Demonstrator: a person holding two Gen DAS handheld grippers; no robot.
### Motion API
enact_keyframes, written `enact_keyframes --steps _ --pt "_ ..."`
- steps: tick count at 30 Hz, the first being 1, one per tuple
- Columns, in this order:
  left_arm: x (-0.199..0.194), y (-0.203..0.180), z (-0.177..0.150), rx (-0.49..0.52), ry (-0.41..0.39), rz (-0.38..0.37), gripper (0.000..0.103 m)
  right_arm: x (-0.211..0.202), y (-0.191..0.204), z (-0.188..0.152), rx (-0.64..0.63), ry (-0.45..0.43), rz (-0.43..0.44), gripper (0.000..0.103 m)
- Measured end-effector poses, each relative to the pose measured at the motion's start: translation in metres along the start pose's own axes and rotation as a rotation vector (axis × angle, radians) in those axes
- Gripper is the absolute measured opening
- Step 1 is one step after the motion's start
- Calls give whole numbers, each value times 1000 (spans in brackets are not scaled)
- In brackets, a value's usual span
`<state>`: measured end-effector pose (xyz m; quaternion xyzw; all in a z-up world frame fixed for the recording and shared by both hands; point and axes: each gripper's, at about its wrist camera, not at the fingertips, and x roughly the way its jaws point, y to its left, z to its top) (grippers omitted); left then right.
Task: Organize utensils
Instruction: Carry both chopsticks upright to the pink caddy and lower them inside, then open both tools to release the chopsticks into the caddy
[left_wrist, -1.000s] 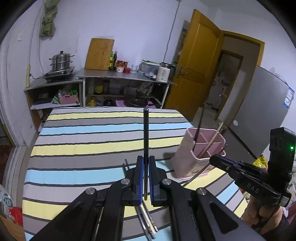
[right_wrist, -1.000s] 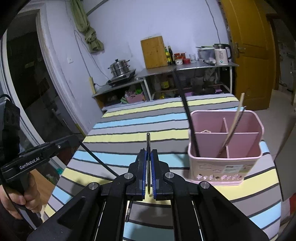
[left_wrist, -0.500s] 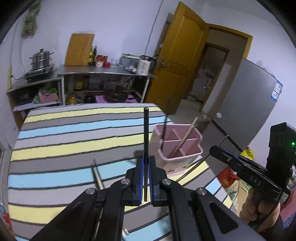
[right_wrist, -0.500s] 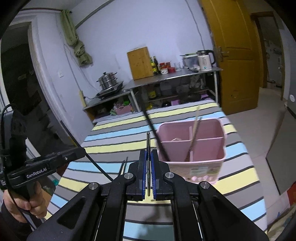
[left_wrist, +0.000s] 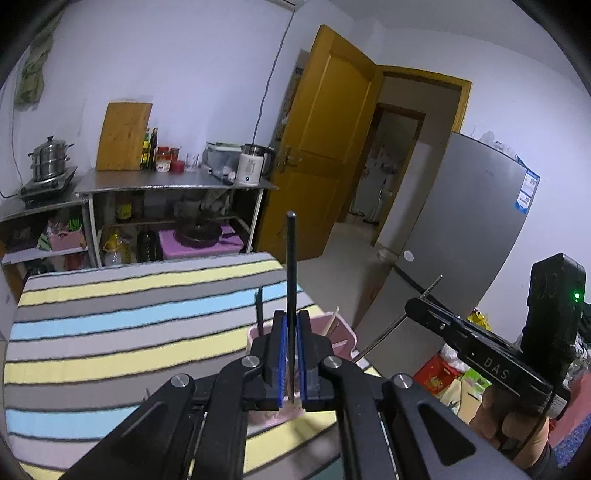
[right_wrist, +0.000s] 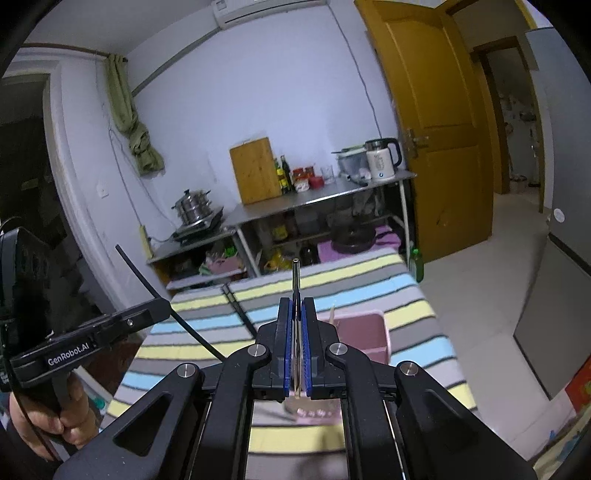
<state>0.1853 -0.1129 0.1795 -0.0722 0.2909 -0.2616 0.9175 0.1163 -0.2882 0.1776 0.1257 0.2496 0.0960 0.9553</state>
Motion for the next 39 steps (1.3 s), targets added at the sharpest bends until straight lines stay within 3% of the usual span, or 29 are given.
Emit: enact_keyframes --steps 6,17,39 --pt "19 2 9 -6 3 4 5 12 -5 6 8 0 -7 5" --pt "21 4 26 3 -37 -3 5 33 -18 -1 34 35 -15 5" --pt "95 42 -44 -70 149 19 5 88 -28 -57 54 197 -22 5"
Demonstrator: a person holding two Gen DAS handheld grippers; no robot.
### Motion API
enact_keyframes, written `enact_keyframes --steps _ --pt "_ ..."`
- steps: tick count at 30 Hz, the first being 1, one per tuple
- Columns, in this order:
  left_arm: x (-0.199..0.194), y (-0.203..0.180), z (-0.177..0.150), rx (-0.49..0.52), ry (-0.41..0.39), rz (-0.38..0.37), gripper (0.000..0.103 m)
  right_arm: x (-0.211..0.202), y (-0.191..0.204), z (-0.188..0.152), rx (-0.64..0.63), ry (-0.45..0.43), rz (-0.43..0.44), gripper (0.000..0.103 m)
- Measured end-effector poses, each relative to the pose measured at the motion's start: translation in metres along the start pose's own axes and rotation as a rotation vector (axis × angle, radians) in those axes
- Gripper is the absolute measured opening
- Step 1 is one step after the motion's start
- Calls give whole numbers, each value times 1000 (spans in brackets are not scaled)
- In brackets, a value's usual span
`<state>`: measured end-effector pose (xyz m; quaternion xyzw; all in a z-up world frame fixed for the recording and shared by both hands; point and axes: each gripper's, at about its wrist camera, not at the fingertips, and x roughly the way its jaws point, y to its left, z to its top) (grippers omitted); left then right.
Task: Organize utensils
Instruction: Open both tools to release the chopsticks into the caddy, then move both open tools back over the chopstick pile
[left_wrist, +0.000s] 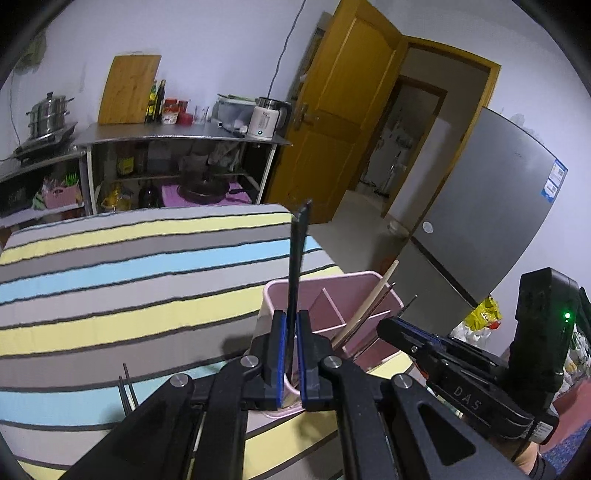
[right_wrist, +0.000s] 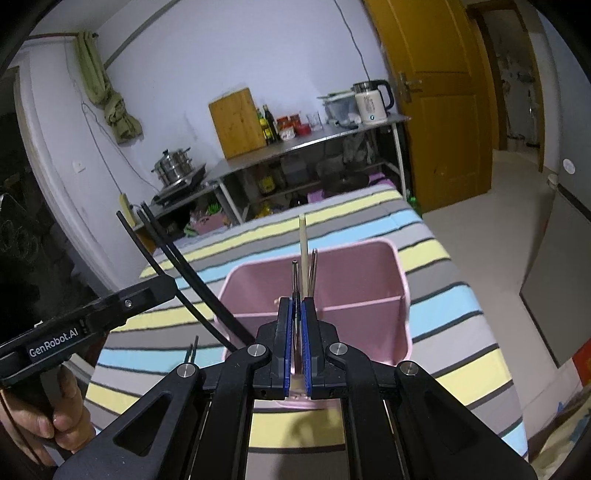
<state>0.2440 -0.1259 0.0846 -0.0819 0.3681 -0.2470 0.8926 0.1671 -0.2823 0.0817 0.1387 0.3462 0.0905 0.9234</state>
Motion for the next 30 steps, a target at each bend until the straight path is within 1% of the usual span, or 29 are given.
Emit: enact_keyframes --steps 2,4,5,10,17,23,26,30 --pt "-1 3 -2 -7 3 0 5 2 0 -2 -1 12 -2 8" --pt "-2 5 -3 -12 3 -6 5 0 1 -3 -5 6 -1 13" --pt "-4 6 -3 -14 1 -8 5 -1 2 -3 -7 3 -1 13" --pt "-24 9 -4 -17 -25 -10 5 -15 9 -3 -23 -23 -5 14" --pt "-62 13 -12 4 -77 18 5 -41 18 -6 -42 -69 -1 14" --pt "-91 27 -29 -1 -101 54 5 -56 27 -14 -56 -88 23 14" --pt "-103 34 -42 6 -109 76 5 -58 34 -19 -66 -78 45 14" --pt "-112 45 -60 -4 -99 103 5 -58 41 -28 -72 -59 75 14"
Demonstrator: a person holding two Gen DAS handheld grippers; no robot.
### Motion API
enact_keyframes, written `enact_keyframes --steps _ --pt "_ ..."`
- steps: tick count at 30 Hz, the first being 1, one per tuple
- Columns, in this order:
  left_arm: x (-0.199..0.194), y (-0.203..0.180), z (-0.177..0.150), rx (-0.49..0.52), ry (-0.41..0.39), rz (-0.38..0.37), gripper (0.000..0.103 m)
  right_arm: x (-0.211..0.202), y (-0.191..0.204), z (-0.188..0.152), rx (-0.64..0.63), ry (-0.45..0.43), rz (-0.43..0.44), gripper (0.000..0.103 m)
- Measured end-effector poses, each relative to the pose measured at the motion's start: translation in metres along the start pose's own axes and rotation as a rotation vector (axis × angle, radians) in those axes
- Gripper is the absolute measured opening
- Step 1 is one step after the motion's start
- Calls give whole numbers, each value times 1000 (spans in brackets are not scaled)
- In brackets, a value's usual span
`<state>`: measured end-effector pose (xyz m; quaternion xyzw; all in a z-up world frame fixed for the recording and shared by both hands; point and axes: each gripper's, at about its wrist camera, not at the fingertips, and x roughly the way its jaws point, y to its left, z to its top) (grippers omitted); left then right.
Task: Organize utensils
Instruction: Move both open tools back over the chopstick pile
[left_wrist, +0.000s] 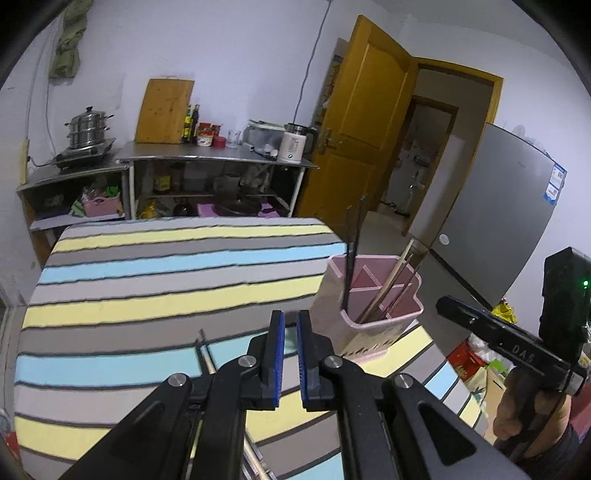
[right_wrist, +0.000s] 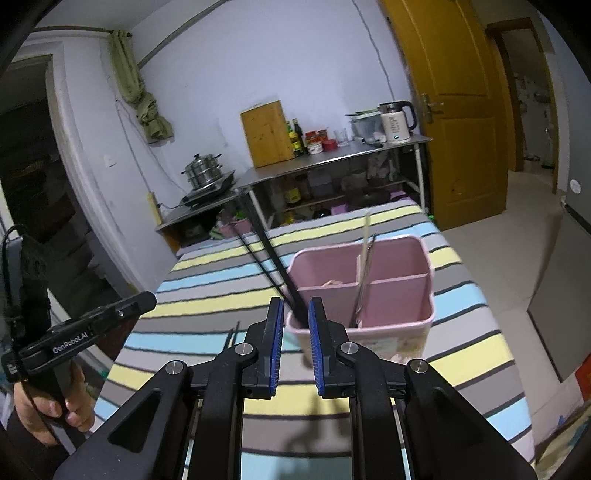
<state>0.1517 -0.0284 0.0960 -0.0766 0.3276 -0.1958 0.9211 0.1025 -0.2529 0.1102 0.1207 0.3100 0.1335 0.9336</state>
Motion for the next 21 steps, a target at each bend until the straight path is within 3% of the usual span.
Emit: enact_keyframes --steps 13,21 --pt "28 52 -64 -112 140 83 6 33 32 -43 -60 131 77 14" --pt "65 71 -91 -141 216 118 14 57 41 -59 -81 197 97 14"
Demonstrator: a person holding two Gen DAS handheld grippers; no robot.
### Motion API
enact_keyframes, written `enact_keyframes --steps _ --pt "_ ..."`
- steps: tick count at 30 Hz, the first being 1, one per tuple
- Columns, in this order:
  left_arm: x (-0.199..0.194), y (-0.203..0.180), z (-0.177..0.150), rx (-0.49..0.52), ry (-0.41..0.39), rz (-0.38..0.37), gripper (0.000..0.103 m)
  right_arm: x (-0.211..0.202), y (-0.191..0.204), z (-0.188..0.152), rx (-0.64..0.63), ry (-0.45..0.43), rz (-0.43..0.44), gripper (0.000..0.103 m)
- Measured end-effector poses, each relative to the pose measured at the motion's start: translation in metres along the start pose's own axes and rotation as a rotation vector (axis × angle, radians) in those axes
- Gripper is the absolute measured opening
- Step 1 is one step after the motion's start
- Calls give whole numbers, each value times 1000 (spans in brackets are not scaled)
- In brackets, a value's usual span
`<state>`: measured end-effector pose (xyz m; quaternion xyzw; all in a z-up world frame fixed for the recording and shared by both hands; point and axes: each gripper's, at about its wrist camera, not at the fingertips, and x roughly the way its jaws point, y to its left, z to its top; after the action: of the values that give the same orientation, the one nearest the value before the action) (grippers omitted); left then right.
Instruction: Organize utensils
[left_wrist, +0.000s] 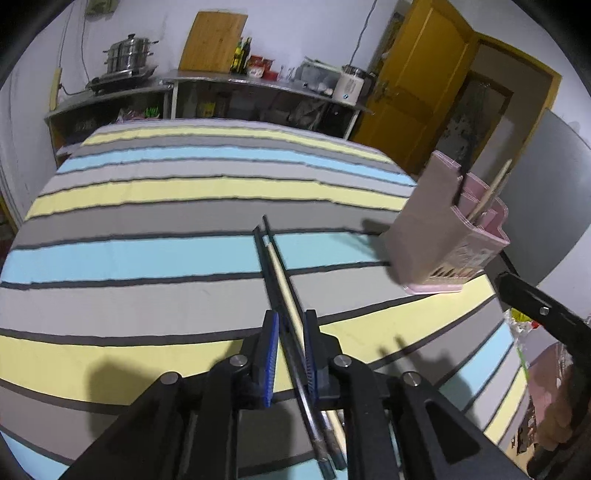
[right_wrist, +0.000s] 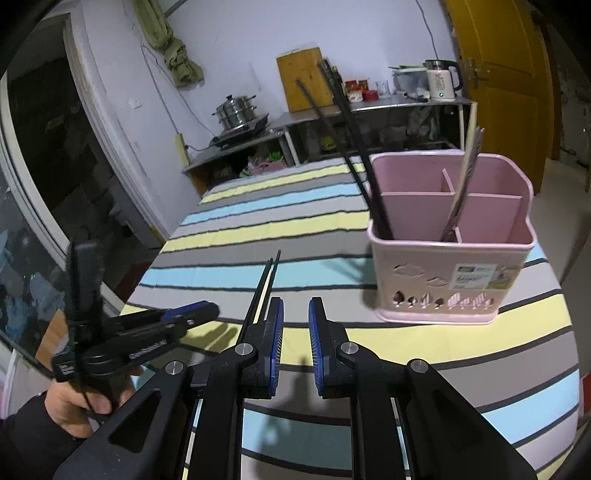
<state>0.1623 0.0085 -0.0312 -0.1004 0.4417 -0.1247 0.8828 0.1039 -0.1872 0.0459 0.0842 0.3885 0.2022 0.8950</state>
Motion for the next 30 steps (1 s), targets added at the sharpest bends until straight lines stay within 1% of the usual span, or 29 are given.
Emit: enact_keyframes --steps 4,9,12,13,16,19,24,26,30 --pt "20 6 -3 -16 26 18 16 11 1 -2 -9 24 4 14" --pt "34 7 -3 -16 38 20 17 21 1 -5 -10 47 3 14" --pt "41 8 -3 -10 48 36 19 27 2 -5 -10 56 2 14" --pt "42 8 -3 -7 40 34 20 29 2 -5 -11 60 3 14" --pt "44 2 -3 27 28 67 20 33 3 -5 -14 67 2 14" --pt "44 1 -4 45 14 99 23 36 5 -5 -15 72 2 14" --pt "42 -2 -7 73 6 137 24 39 6 -5 -17 78 1 14" --pt "41 -1 -7 71 7 154 26 40 6 -6 -16 84 2 14" --pt "35 11 -9 45 5 184 25 48 10 -6 -25 97 8 14"
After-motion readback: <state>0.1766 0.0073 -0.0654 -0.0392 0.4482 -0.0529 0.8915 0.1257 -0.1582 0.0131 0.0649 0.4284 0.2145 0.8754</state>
